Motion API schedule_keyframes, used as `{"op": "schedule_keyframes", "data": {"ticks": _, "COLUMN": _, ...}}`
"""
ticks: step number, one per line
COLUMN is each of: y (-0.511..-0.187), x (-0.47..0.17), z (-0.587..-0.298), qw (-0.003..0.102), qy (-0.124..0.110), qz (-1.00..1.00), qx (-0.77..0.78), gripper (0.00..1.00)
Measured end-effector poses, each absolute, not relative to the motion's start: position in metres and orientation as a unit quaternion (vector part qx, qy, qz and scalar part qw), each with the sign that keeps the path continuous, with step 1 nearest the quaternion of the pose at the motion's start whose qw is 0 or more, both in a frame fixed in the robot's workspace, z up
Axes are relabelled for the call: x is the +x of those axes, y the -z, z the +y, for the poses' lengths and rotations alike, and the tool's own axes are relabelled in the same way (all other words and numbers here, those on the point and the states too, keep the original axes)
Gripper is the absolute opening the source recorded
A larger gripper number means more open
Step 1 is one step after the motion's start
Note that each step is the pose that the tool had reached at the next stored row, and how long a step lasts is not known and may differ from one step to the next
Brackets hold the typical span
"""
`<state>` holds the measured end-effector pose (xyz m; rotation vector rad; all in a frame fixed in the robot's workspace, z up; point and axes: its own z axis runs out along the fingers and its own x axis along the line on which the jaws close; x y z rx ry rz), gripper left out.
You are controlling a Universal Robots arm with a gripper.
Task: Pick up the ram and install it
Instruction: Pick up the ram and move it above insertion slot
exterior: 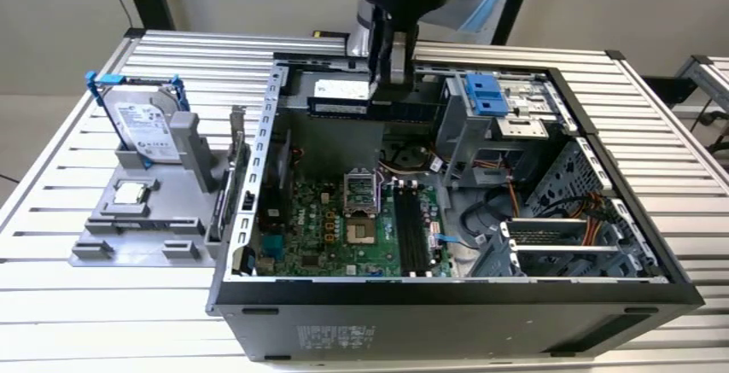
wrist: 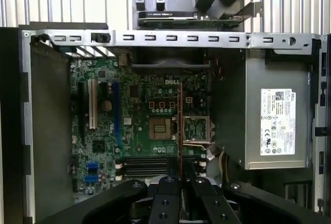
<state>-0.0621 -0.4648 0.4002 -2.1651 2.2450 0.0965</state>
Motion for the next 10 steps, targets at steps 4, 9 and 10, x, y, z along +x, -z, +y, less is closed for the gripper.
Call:
{"op": "schedule_keyframes", "data": {"ticks": 4, "y": -0.400, "x": -0.050, "z": -0.465, "qw": 0.011, "qy": -0.031, "qz": 0.719, "qx": -0.694, "gripper": 0.00}}
{"op": "schedule_keyframes", "data": {"ticks": 9, "y": -0.400, "x": -0.036, "z": -0.465, "qw": 0.011, "qy": -0.031, "qz": 0.719, "qx": -0.694, "gripper": 0.00}}
{"op": "schedule_keyframes", "data": {"ticks": 10, "y": -0.400, "x": -0.033, "z": -0.465, "qw": 0.011, "qy": -0.031, "qz": 0.719, "qx": -0.694, "gripper": 0.00}}
